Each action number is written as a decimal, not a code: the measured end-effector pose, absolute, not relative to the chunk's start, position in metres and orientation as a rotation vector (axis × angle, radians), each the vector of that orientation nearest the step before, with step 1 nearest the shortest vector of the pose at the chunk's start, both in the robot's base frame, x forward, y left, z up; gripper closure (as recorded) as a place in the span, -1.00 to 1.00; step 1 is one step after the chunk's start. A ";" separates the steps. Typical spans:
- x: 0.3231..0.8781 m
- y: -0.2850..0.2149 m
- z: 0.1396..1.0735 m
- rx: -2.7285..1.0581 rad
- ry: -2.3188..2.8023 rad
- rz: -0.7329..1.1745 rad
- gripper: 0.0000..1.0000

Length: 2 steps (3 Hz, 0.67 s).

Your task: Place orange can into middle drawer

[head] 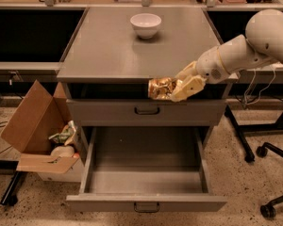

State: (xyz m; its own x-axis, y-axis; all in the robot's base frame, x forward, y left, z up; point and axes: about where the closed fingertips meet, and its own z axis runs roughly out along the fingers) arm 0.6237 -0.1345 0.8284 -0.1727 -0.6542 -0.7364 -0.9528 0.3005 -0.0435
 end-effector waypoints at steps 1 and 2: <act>0.571 -0.146 0.785 -1.444 2.038 0.550 1.00; 0.535 -0.157 0.734 -1.421 2.166 0.616 1.00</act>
Offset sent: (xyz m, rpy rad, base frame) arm -0.1245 -0.0426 -0.1415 -0.1361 0.3202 -0.1147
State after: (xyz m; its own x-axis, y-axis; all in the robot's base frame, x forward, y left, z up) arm 0.5348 -0.1567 0.7341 -0.3500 -0.7124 -0.6082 -0.9259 0.3615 0.1094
